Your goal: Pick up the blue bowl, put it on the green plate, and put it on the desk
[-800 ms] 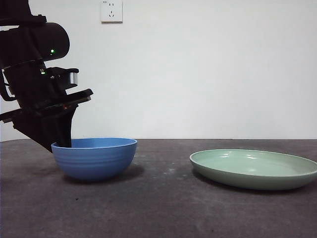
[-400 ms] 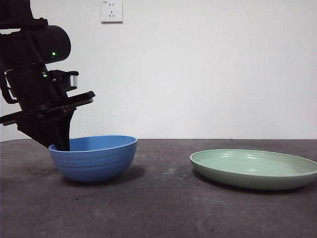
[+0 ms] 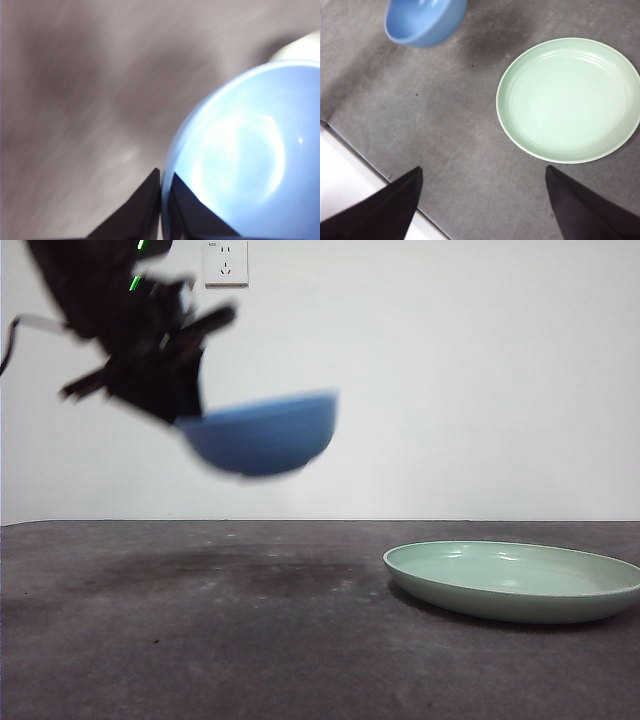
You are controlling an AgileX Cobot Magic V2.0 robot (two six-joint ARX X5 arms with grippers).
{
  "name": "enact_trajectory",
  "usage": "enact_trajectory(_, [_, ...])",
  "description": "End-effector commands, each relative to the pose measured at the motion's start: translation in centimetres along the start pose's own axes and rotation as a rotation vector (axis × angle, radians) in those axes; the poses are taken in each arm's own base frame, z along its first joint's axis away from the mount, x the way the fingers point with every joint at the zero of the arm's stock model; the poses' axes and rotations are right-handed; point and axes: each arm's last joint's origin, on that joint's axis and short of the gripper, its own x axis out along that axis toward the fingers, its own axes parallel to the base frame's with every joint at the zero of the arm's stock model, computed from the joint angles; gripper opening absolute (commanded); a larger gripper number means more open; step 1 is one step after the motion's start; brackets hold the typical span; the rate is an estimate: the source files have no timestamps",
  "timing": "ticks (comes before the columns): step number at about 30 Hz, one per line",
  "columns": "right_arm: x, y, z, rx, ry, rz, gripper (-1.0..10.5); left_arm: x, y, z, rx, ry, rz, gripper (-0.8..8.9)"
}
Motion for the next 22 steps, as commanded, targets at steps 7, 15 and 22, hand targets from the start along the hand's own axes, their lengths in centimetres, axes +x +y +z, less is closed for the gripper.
enact_trajectory(7, [-0.3, 0.2, 0.4, 0.000, -0.016, 0.001, 3.9, -0.8, -6.7, 2.5, 0.108, -0.114, -0.109, 0.10])
enact_trajectory(15, [-0.8, 0.5, 0.0, 0.008, -0.024, 0.000, 3.9, 4.2, -10.6, 3.1, 0.169, -0.030, -0.149, 0.10])
enact_trajectory(22, [-1.4, 0.9, -0.6, 0.003, -0.034, -0.001, 3.9, 10.2, -12.9, 3.8, 0.198, 0.066, -0.146, 0.10])
